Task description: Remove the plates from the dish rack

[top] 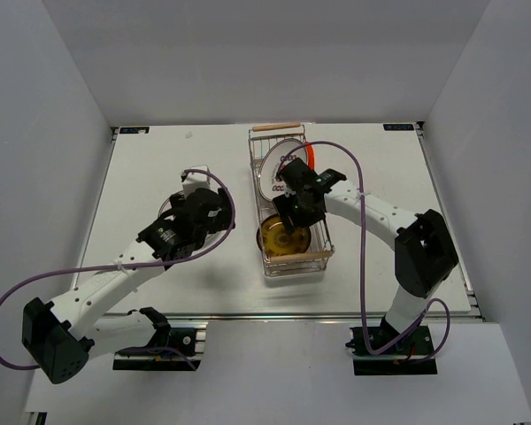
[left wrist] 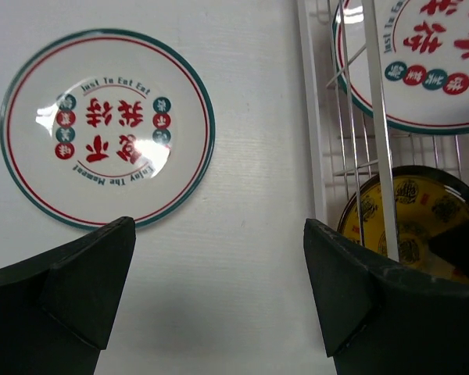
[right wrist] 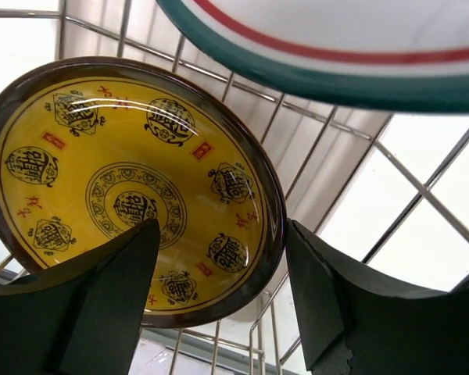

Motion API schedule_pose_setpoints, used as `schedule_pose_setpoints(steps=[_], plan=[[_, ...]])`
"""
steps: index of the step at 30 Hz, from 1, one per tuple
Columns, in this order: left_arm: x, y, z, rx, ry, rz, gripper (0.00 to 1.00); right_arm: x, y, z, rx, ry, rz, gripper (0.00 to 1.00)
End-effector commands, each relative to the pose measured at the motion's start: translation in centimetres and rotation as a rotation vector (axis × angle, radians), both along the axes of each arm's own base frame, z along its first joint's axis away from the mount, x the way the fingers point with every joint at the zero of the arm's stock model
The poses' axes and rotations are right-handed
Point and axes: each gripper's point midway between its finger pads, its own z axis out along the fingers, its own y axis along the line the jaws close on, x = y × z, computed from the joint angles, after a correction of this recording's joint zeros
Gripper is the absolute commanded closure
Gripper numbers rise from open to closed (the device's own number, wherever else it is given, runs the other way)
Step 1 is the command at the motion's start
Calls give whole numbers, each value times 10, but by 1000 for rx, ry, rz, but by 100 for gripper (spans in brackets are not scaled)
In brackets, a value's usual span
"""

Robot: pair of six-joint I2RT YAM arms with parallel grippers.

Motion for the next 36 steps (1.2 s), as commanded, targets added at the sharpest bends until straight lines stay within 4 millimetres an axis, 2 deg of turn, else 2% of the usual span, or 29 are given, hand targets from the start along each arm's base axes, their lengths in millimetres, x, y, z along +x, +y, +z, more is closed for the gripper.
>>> schedule_pose_setpoints(steps=[1, 4, 5, 6, 8, 9, 16, 17, 21, 22, 26, 29, 36], plan=[[-7, -7, -20, -32, 67, -22, 3, -6, -12, -1, -47, 36, -45, 29], [-12, -12, -34, -40, 114, -37, 3, -8, -12, -4, -42, 44, -43, 22], [-11, -17, -35, -63, 108, -52, 2, -9, -11, -4, -35, 44, -38, 22], [-17, -26, -44, -96, 137, -97, 2, -9, -9, -4, -23, 45, -37, 22], [-18, -49, -41, -188, 124, -186, 2, -11, -5, -5, -4, 54, -31, 24], [-21, -51, -49, -203, 137, -192, 2, -11, -5, -5, 1, 54, -35, 25], [-19, -82, -63, -301, 174, -262, 3, -9, -6, 1, 20, 33, -69, 28], [-18, -83, -65, -303, 178, -265, 4, -8, -5, 4, 32, 25, -74, 31], [-18, -91, -75, -321, 207, -271, 12, -9, -5, 7, 39, 20, -89, 31], [-18, -92, -78, -319, 222, -269, 19, -8, -6, 8, 41, 18, -97, 31], [-19, -91, -100, -294, 285, -237, 34, -8, -8, 8, 40, 18, -106, 31], [-17, -92, -110, -281, 305, -224, 40, -8, -10, 10, 40, 16, -119, 31], [-14, -98, -118, -286, 318, -232, 41, -13, -15, 9, 35, 27, -129, 30]])
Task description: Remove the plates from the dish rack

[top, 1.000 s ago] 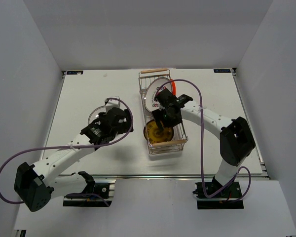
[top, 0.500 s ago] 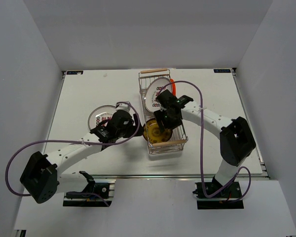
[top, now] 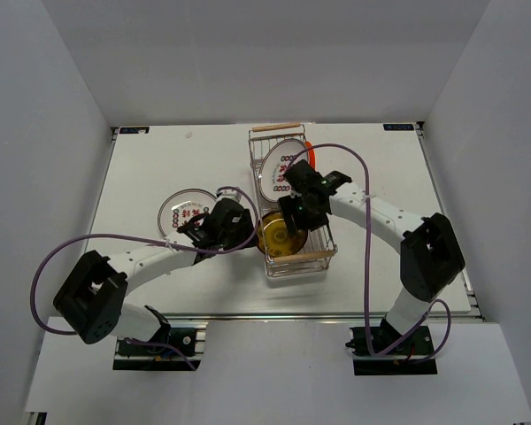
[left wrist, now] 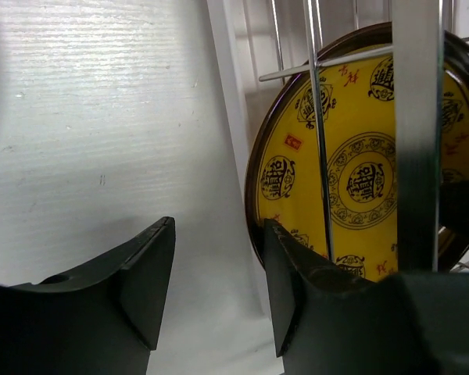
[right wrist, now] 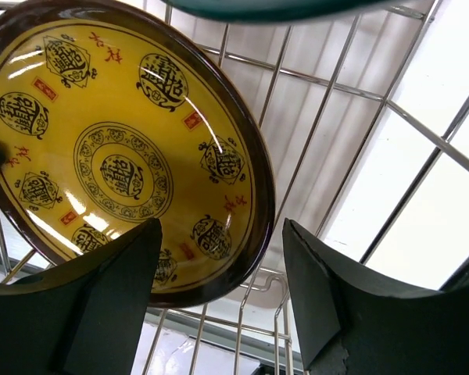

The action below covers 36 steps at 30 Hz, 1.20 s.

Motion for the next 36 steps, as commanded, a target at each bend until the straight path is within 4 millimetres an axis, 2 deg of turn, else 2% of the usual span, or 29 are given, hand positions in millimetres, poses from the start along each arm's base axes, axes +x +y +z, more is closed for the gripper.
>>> schedule_pose_setpoints(steps=[1, 3, 7, 9, 11, 13, 16, 21, 23, 24, 27, 29, 32, 35, 36], plan=[[4, -4, 3, -20, -10, 4, 41, -2, -6, 8, 12, -14, -25, 31], [4, -4, 2, -16, -7, 3, 42, -2, -5, 6, 17, -10, -20, 31], [5, -4, 3, -15, -10, 5, 42, -2, 0, 8, 41, -5, -11, 50], [5, -3, 2, -14, -9, 5, 42, -2, 0, 9, 49, -5, -6, 53], [5, -3, 0, -8, -6, 6, 44, -1, -2, 10, 51, -5, -17, 53], [4, -1, -4, 4, 4, 8, 46, -1, -4, 10, 48, 0, -34, 47], [4, 0, -8, 20, 14, 17, 51, 0, -5, 10, 54, -1, -39, 45], [4, 2, -11, 30, 23, 22, 54, 2, -2, 15, 89, -1, -42, 45], [4, 1, -10, 25, 22, 20, 54, 2, -1, 16, 100, -2, -42, 50], [5, 1, -9, 23, 17, 21, 55, 3, 0, 19, 109, -10, -40, 58], [5, 0, -10, 25, 18, 17, 55, 1, 2, 23, 144, 0, -41, 71], [5, 0, -11, 26, 21, 15, 55, 3, 2, 27, 156, -7, -45, 74], [4, 0, -11, 27, 24, 14, 55, 5, -1, 30, 166, -15, -64, 84], [5, 2, -6, 27, 14, 22, 52, 7, -4, 31, 168, -24, -80, 97], [6, 3, -4, 27, 6, 27, 48, 7, -5, 30, 164, -23, -85, 100]])
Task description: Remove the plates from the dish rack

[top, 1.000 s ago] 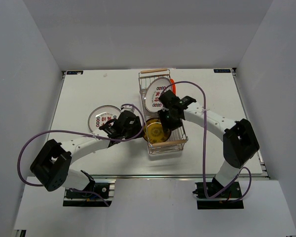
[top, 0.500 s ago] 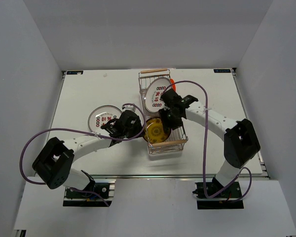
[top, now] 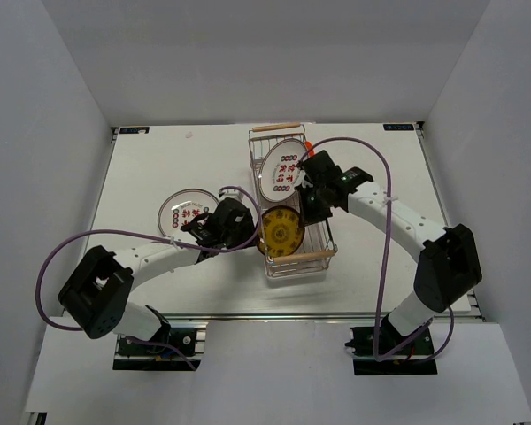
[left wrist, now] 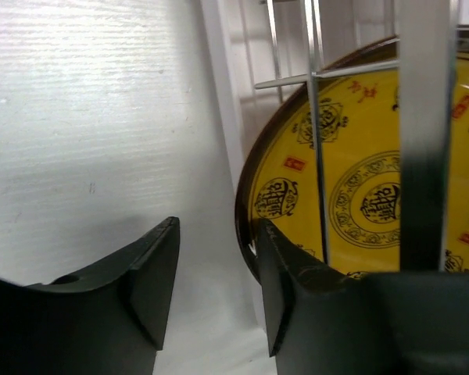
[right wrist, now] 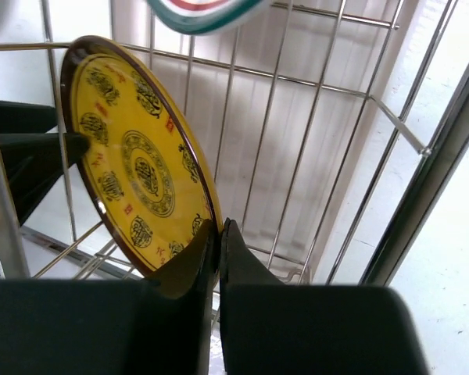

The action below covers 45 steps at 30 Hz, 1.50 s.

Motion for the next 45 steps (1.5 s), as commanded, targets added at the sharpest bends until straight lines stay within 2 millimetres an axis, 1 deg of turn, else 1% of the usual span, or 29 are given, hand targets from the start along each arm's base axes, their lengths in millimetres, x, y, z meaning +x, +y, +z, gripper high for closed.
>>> schedule_pose_setpoints(steps=[1, 2, 3, 4, 5, 7, 11, 13, 17, 18, 21, 24, 26, 27, 28, 31, 33, 34, 36, 37, 38, 40, 41, 42, 43, 45], plan=[[1, 12, 7, 41, -12, 29, 45, 3, -6, -1, -14, -21, -17, 100], [1, 13, 11, 37, -24, 33, 42, 4, -7, -1, -16, -22, -25, 100], [2, 14, 14, 34, -32, 36, 34, 5, -8, -1, -15, -21, -30, 100], [3, 14, 23, 24, -51, 40, 32, 6, -10, -1, -15, -19, -40, 100], [4, 16, 26, 25, -66, 46, 29, 6, -9, -1, -14, -18, -41, 100], [4, 19, 36, 19, -87, 55, 21, 12, -15, 1, -31, -37, -72, 100], [6, 27, 50, 24, -121, 83, 12, 17, -21, 8, -34, -61, -112, 100], [6, 31, 53, 30, -132, 95, 2, 20, -26, 14, -36, -81, -132, 100], [7, 40, 62, 53, -154, 126, 2, 25, -35, 22, -41, -107, -167, 100], [10, 45, 65, 73, -166, 148, 2, 24, -36, 24, -39, -109, -174, 100], [9, 59, 78, 109, -180, 190, 2, 28, -42, 37, -35, -153, -199, 100], [11, 72, 100, 114, -238, 242, 2, 33, -48, 59, -21, -212, -224, 100], [13, 79, 113, 117, -275, 272, 2, 36, -49, 79, 15, -258, -224, 100], [12, 83, 116, 124, -280, 281, 2, 36, -50, 86, 23, -276, -223, 100], [13, 87, 125, 122, -301, 299, 2, 37, -53, 100, 30, -312, -236, 100], [12, 94, 134, 129, -318, 318, 2, 37, -67, 121, 23, -371, -279, 100], [12, 98, 143, 134, -333, 335, 2, 40, -84, 140, 15, -438, -347, 100], [12, 99, 146, 134, -339, 337, 2, 43, -88, 147, 28, -465, -377, 100], [12, 96, 154, 117, -354, 321, 2, 50, -112, 157, 12, -523, -470, 100], [13, 94, 155, 111, -358, 311, 2, 51, -117, 160, 10, -539, -496, 100], [13, 90, 158, 96, -368, 291, 2, 57, -131, 164, -1, -557, -551, 100], [15, 88, 161, 96, -378, 280, 2, 63, -150, 168, 0, -571, -616, 100], [16, 87, 161, 102, -376, 276, 2, 66, -154, 171, 10, -583, -632, 100], [17, 85, 164, 99, -381, 272, 2, 67, -159, 168, 5, -580, -646, 100], [18, 84, 165, 104, -382, 264, 2, 72, -177, 166, -10, -579, -699, 100], [21, 79, 165, 106, -378, 245, 2, 75, -187, 161, -2, -575, -742, 100]])
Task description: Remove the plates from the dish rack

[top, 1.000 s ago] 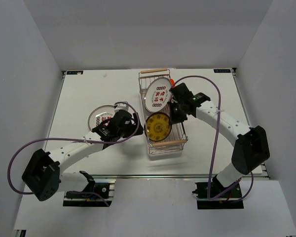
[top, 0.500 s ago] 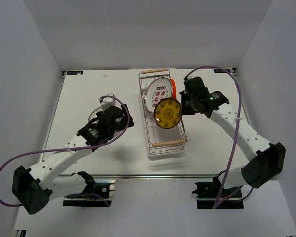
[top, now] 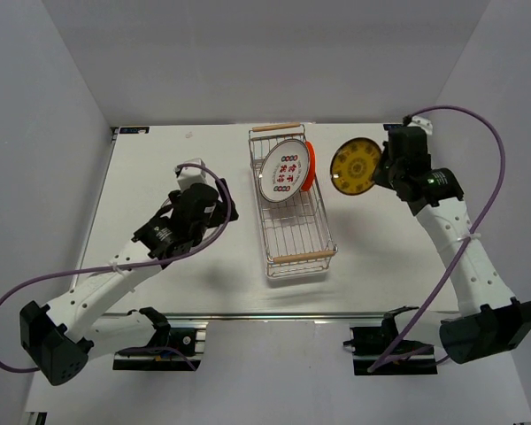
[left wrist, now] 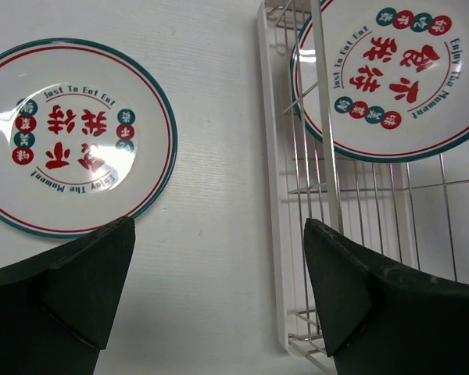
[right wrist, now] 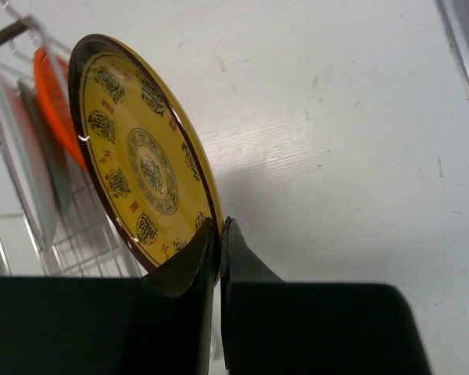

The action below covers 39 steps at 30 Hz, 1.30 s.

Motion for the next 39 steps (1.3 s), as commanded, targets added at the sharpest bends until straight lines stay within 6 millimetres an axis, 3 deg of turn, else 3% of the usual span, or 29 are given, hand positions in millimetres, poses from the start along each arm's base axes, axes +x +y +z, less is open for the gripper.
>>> schedule_pose_setpoints(steps=[1, 3, 4, 5, 6, 7, 9, 10, 11, 13, 14, 17, 30, 31, 35, 39], plan=[[7, -9, 23, -16, -43, -38, 2, 16, -35, 5, 47, -69, -136, 100], [11, -22, 21, -29, -38, -84, 2, 19, -49, -8, 79, -55, -178, 100], [12, -26, 19, -24, -35, -107, 2, 17, -49, -28, 96, -14, -177, 100], [14, -32, 19, -31, -38, -124, 2, 16, -63, -36, 111, -4, -222, 100], [16, -39, 12, -31, -19, -150, 2, 17, -66, -44, 136, 0, -238, 100], [19, -44, 12, -29, -17, -161, 2, 10, -65, -68, 156, 50, -237, 100], [24, -53, 5, -19, 5, -181, 2, 10, -80, -84, 209, 57, -290, 100], [28, -57, 10, -21, -1, -190, 2, 9, -80, -92, 231, 65, -289, 100], [30, -61, 10, -20, -1, -199, 2, 2, -86, -114, 253, 105, -313, 100], [35, -68, 12, -14, -4, -223, 2, 6, -80, -130, 328, 115, -281, 100], [35, -69, 12, -10, -3, -228, 2, -1, -82, -148, 340, 148, -295, 100], [36, -67, 9, -2, 7, -215, 2, -4, -79, -174, 414, 172, -300, 100], [21, -45, 4, 21, 4, -180, 2, -34, -100, -254, 491, 334, -445, 99], [20, -44, 4, 22, 8, -180, 2, -37, -102, -259, 494, 352, -455, 93], [17, -39, 2, 30, 16, -167, 2, -45, -100, -263, 515, 382, -440, 53], [13, -35, 1, 32, 18, -166, 2, -50, -102, -258, 506, 386, -433, 44]])
